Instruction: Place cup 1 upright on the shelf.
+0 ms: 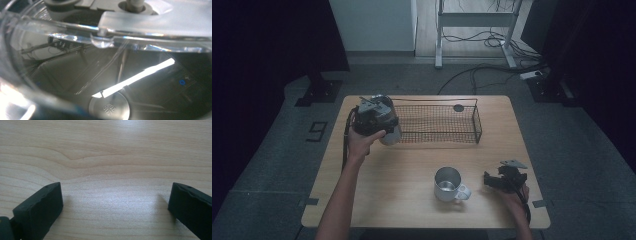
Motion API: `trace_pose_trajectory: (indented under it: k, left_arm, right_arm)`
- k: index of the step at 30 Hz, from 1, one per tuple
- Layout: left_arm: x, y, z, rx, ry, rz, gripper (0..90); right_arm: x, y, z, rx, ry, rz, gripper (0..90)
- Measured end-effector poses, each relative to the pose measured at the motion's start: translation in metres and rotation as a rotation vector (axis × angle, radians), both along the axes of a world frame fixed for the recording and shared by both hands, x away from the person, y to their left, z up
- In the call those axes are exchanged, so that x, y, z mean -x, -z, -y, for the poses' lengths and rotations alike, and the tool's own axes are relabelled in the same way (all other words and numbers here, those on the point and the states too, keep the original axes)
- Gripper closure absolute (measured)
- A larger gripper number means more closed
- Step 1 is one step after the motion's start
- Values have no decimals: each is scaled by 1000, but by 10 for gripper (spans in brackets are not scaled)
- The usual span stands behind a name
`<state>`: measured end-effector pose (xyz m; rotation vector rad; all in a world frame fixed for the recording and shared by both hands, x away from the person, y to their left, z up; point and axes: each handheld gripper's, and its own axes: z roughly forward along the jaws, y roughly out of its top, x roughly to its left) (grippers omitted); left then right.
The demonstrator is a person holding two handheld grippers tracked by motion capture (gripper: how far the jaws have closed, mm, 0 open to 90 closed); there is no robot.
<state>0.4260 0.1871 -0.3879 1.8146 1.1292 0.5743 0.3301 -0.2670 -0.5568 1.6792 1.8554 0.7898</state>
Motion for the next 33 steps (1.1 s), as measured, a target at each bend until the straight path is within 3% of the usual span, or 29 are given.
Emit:
trace_pose_trajectory:
  k: [14,17,20,33]
  left_arm:
    - [-11,-1,14,-11,10,-8,41]
    - [-13,-1,15,-7,11,-8,41]
    - [-17,-2,14,23,14,-19,41]
    - [-28,-4,24,20,15,-19,41]
  right_arm:
    - [0,0,0,0,0,-1,0]
    - [0,0,0,0,0,-1,0]
    - [0,0,0,0,0,-1,0]
    - [0,0,0,0,0,-1,0]
